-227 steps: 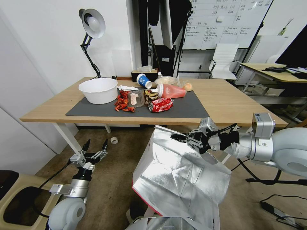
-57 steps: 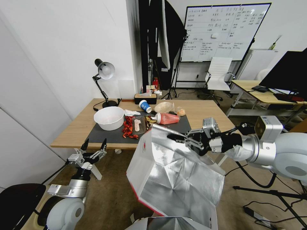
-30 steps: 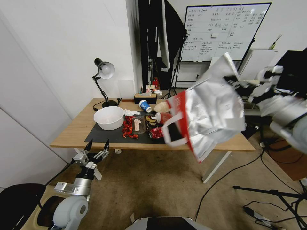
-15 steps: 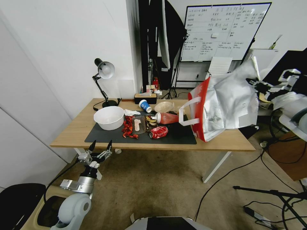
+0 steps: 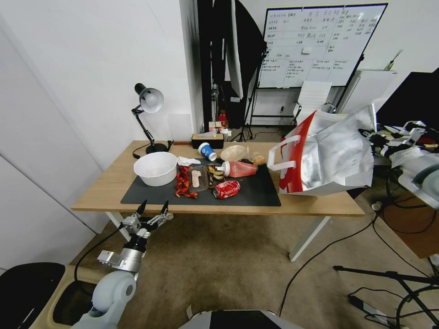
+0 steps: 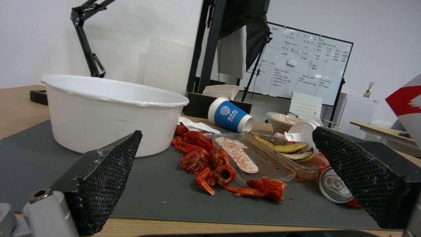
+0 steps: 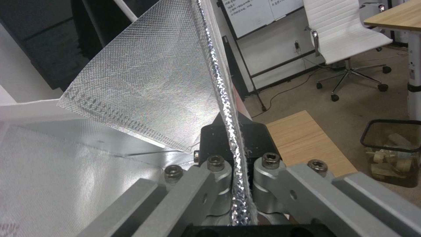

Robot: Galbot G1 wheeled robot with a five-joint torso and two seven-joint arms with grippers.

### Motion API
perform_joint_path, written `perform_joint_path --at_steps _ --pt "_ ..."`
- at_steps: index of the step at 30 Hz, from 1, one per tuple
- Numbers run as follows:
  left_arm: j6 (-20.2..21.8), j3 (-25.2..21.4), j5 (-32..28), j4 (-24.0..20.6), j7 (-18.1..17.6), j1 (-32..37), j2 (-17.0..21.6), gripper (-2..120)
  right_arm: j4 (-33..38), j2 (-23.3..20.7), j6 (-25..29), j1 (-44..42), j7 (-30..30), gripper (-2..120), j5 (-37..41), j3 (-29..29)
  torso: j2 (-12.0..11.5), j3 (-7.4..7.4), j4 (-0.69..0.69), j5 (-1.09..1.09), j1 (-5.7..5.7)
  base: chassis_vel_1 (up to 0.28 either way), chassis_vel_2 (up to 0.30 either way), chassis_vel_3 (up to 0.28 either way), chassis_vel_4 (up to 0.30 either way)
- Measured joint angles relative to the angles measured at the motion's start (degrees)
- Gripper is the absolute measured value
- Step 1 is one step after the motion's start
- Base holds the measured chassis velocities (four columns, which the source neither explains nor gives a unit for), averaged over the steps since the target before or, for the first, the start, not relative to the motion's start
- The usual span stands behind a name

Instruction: Pick up the food delivery bag from the floor and place it on the table.

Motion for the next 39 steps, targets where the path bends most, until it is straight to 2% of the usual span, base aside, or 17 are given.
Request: perform_joint_path --at_steps 12,17,19,23,24,25,26,29,30,33,34,37,39 --pt "0.7 0.8 0.2 0.5 -0.1 -0.6 -0.3 100 -4.5 1.1 -0.1 7.7 -3.9 0 -4.7 -8.5 0.0 -0.01 0.00 -0.01 0.00 0.000 0.000 0.000 0.000" --pt "0.7 0.8 0.2 0.7 -0.1 -0.7 -0.5 100 -5.3 1.4 0.0 9.1 -5.0 2 -5.6 -9.7 0.0 -0.01 0.00 -0.01 0.00 0.000 0.000 0.000 0.000" --pt "0.7 0.8 0.2 0.9 -0.1 -0.8 -0.5 100 -5.6 1.4 0.1 9.7 -6.2 14 -6.2 -10.2 0.0 -0.01 0.00 0.00 -0.01 0.000 0.000 0.000 0.000" --pt "0.7 1.0 0.2 1.1 -0.1 -1.0 -0.6 100 -5.9 1.2 0.3 10.0 -6.8 22 -6.6 -10.4 0.0 -0.01 0.00 -0.01 -0.01 0.000 0.000 0.000 0.000" --pt "0.7 1.1 0.2 1.1 -0.1 -1.1 -0.6 100 -6.0 0.9 0.4 10.1 -7.3 28 -6.8 -10.4 0.0 -0.01 0.00 0.00 -0.01 0.000 0.000 0.000 0.000" --pt "0.7 1.3 0.1 1.2 -0.1 -1.2 -0.6 100 -6.0 0.4 1.0 9.9 -8.0 42 -7.2 -10.4 0.0 -0.01 -0.01 0.00 -0.01 0.000 0.000 0.000 0.000" --pt "0.7 1.3 0.1 1.2 -0.1 -1.2 -0.6 100 -6.0 0.4 1.0 9.9 -8.0 42 -7.2 -10.4 0.0 -0.01 -0.01 0.00 -0.01 0.000 0.000 0.000 0.000" --pt "0.7 1.3 0.1 1.2 -0.1 -1.3 -0.7 100 -6.0 -0.3 1.4 9.6 -8.9 61 -7.3 -10.1 0.0 -0.01 -0.01 -0.01 -0.01 0.000 0.000 0.000 0.000" --pt "0.7 1.3 0.1 1.2 -0.1 -1.3 -0.7 100 -6.0 -0.3 1.4 9.6 -8.9 61 -7.3 -10.1 0.0 -0.01 -0.01 -0.01 -0.01 0.000 0.000 0.000 0.000" --pt "0.5 1.3 0.1 1.1 -0.1 -1.1 -0.8 100 -6.1 -0.7 2.1 9.5 -9.7 76 -7.7 -9.9 0.0 -0.01 0.00 0.00 -0.01 0.000 0.000 0.000 0.000" --pt "0.5 1.3 0.1 1.1 -0.1 -1.1 -0.8 100 -6.1 -0.7 2.1 9.5 -9.7 76 -7.7 -9.9 0.0 -0.01 0.00 0.00 -0.01 0.000 0.000 0.000 0.000" --pt "0.4 1.1 0.1 0.7 -0.1 -0.8 -0.8 100 -5.9 -0.9 2.9 8.7 -10.6 89 -7.9 -8.7 0.0 -0.01 0.00 0.00 -0.01 0.000 0.000 0.000 0.000" --pt "0.3 1.0 0.1 0.6 -0.1 -0.8 -0.8 100 -5.7 -0.9 3.1 8.5 -10.8 92 -8.0 -8.5 0.0 -0.01 -0.01 -0.01 -0.01 0.000 0.000 0.000 0.000"
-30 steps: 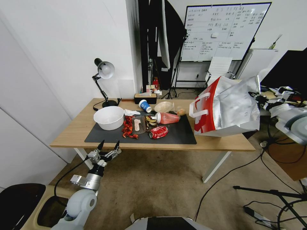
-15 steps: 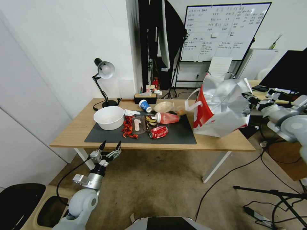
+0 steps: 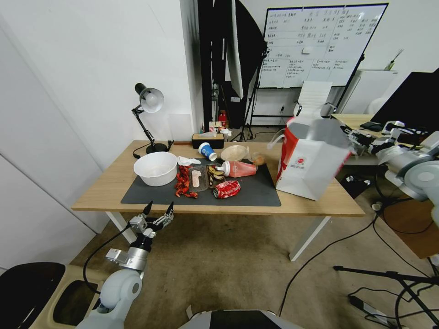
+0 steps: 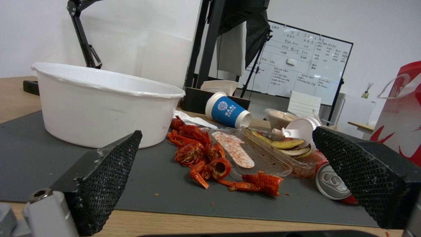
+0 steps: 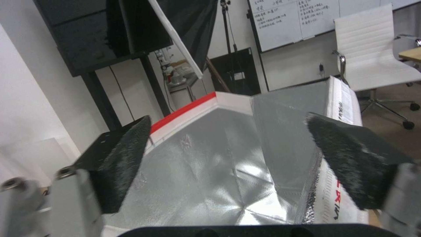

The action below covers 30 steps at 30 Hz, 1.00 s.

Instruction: Pick up the food delivery bag from the floor and place it on the table.

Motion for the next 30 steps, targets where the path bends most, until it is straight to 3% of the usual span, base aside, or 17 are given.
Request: perform_joint_path --at_steps 2,8,14,19,22,30 --pt "0.0 -0.2 0.0 -0.3 0.0 0.2 0.0 100 0.9 -0.3 0.4 -0.9 -0.4 99 0.0 1.1 0.0 0.00 0.00 0.00 0.00 0.000 0.000 0.000 0.000" --pt "-0.3 -0.4 0.0 -0.8 -0.2 0.6 -0.1 100 3.4 -0.4 1.3 -2.6 -0.1 100 0.1 3.1 0.0 0.00 0.00 0.00 0.00 0.000 0.000 0.000 0.000" --pt "-1.0 -1.2 0.5 -1.4 -0.3 1.2 -0.2 100 11.0 0.3 3.3 -6.8 4.7 100 -0.7 8.5 0.0 0.00 0.03 0.00 0.00 0.000 0.000 0.000 0.000" --pt "-1.1 -1.4 0.4 -1.6 -0.8 1.2 -0.1 100 13.2 0.8 3.2 -8.7 6.2 100 -1.2 10.9 0.0 0.00 0.03 -0.01 0.00 0.000 0.000 0.000 0.000" --pt "-1.3 -1.9 -0.3 -2.1 -1.5 1.5 0.1 100 20.3 3.1 2.2 -13.8 10.7 100 -3.0 17.0 0.0 -0.01 -0.02 -0.01 0.00 0.000 0.000 0.000 0.000" --pt "-1.4 -2.6 -0.6 -2.9 -2.3 2.1 0.4 100 29.4 8.4 -2.5 -18.1 16.8 100 -2.8 23.4 0.0 -0.01 -0.01 -0.01 -0.01 0.000 0.000 0.000 0.000"
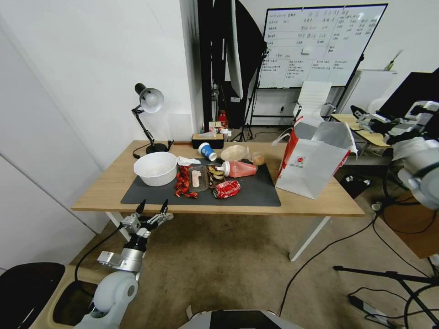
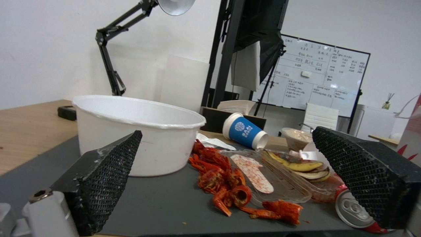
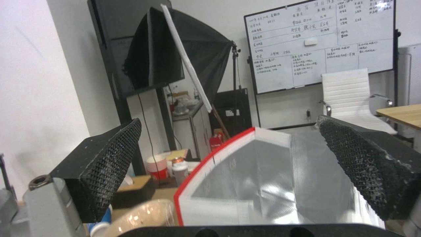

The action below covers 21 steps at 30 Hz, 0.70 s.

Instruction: Pick up the food delivery bag from the floor and place it on the table.

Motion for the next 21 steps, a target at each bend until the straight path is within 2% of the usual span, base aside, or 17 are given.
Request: perform_joint_path --at_steps 3,4,7,8,10,11,13,14,16,17,20,21 --pt "0.2 -0.9 0.9 -0.7 -1.3 0.1 0.5 100 5.9 4.8 -1.8 -5.0 0.1 100 -5.6 2.0 0.0 0.00 0.02 0.01 0.00 0.000 0.000 0.000 0.000" --pt "0.2 -0.9 0.9 -0.7 -1.3 0.1 0.5 100 5.9 4.8 -1.8 -5.0 0.1 100 -5.6 2.0 0.0 0.00 0.02 0.01 0.00 0.000 0.000 0.000 0.000" --pt "0.0 -1.4 2.0 -0.7 -1.5 0.0 0.8 100 10.4 11.4 -1.8 -12.3 -3.2 100 -14.5 2.3 0.0 0.00 0.01 0.01 0.00 0.000 0.000 0.000 0.000" --pt "0.0 -1.4 2.0 -0.7 -1.5 0.0 0.8 100 10.4 11.4 -1.8 -12.3 -3.2 100 -14.5 2.3 0.0 0.00 0.01 0.01 0.00 0.000 0.000 0.000 0.000" --pt "-0.9 -1.4 3.2 -0.3 -1.5 -0.4 0.9 100 12.5 16.6 -0.5 -16.7 -6.2 100 -20.2 0.2 0.0 0.00 0.01 -0.01 0.00 0.000 0.000 0.000 0.000" --pt "-0.9 -1.4 3.2 -0.3 -1.5 -0.4 0.9 100 12.5 16.6 -0.5 -16.7 -6.2 100 -20.2 0.2 0.0 0.00 0.01 -0.01 0.00 0.000 0.000 0.000 0.000" --pt "-1.3 -1.4 3.6 0.0 -1.5 -0.7 1.1 100 12.1 21.6 2.2 -19.3 -10.7 100 -28.0 -2.7 0.0 0.00 0.00 0.01 0.00 0.000 0.000 0.000 0.000" --pt "-1.3 -1.4 3.6 0.0 -1.5 -0.7 1.1 100 12.1 21.6 2.2 -19.3 -10.7 100 -28.0 -2.7 0.0 0.00 0.00 0.01 0.00 0.000 0.000 0.000 0.000" --pt "-1.8 -1.4 3.7 0.6 -1.4 -0.7 1.3 100 9.0 25.0 5.6 -21.0 -15.5 100 -34.0 -5.8 0.0 0.00 0.00 0.01 0.00 0.000 0.000 0.000 0.000" --pt "-1.8 -1.4 3.7 0.6 -1.4 -0.7 1.3 100 9.0 25.0 5.6 -21.0 -15.5 100 -34.0 -5.8 0.0 0.00 0.00 0.01 0.00 0.000 0.000 0.000 0.000" --pt "-2.6 -1.4 3.7 1.6 -1.1 -0.6 1.7 100 3.6 27.1 11.0 -21.7 -21.2 100 -38.4 -9.4 0.0 0.01 0.02 0.02 0.00 0.000 0.000 0.000 0.000" --pt "-2.6 -1.4 3.7 1.6 -1.1 -0.6 1.7 100 3.6 27.1 11.0 -21.7 -21.2 100 -38.4 -9.4 0.0 0.01 0.02 0.02 0.00 0.000 0.000 0.000 0.000"
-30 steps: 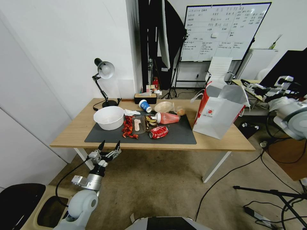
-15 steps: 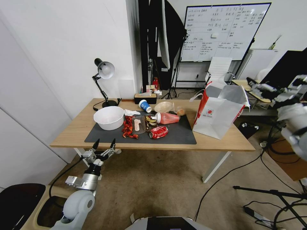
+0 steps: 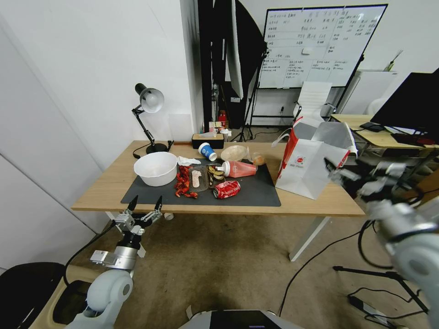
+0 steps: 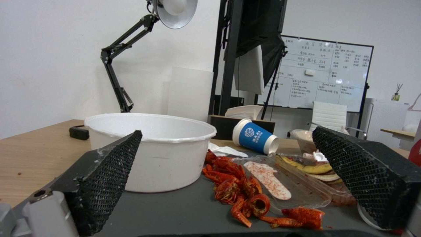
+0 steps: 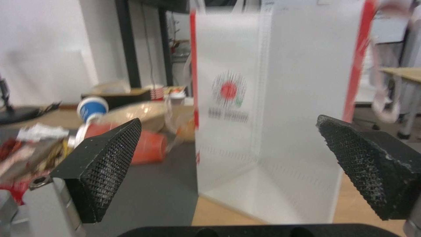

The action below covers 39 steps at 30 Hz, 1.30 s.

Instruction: Pick up the food delivery bag from the floor and place it on the table.

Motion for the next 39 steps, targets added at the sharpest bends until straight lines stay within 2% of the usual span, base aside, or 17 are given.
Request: perform_joint_path --at_steps 3,7,12,22,39 --pt "-0.2 0.1 0.0 0.6 0.1 -0.1 0.2 100 -4.1 0.8 5.1 0.6 -4.4 100 -0.9 -2.2 0.0 0.00 -0.01 -0.01 0.00 0.000 0.000 0.000 0.000" --pt "-0.2 0.4 -0.1 0.9 0.5 -0.3 0.2 100 -6.7 1.8 7.9 1.7 -6.5 100 -1.9 -4.2 0.0 0.00 -0.01 -0.01 0.01 0.000 0.000 0.000 0.000" --pt "-0.2 0.5 -0.1 1.1 1.2 -0.2 0.1 100 -8.0 2.7 8.9 2.5 -6.7 100 -3.0 -5.4 0.0 0.00 -0.01 -0.01 0.01 0.000 0.000 0.000 0.000" --pt "-0.3 0.6 -0.1 1.3 1.6 -0.3 -0.1 100 -14.9 4.5 12.5 4.5 -7.6 100 -5.6 -7.6 0.0 0.00 -0.01 0.00 0.01 0.000 0.000 0.000 0.000" --pt "-0.1 0.0 2.3 1.9 1.4 -0.4 -0.3 100 -15.2 4.0 13.0 5.3 -7.7 100 -5.7 -7.3 0.0 0.00 -0.01 -0.01 0.00 0.000 0.000 0.000 0.000"
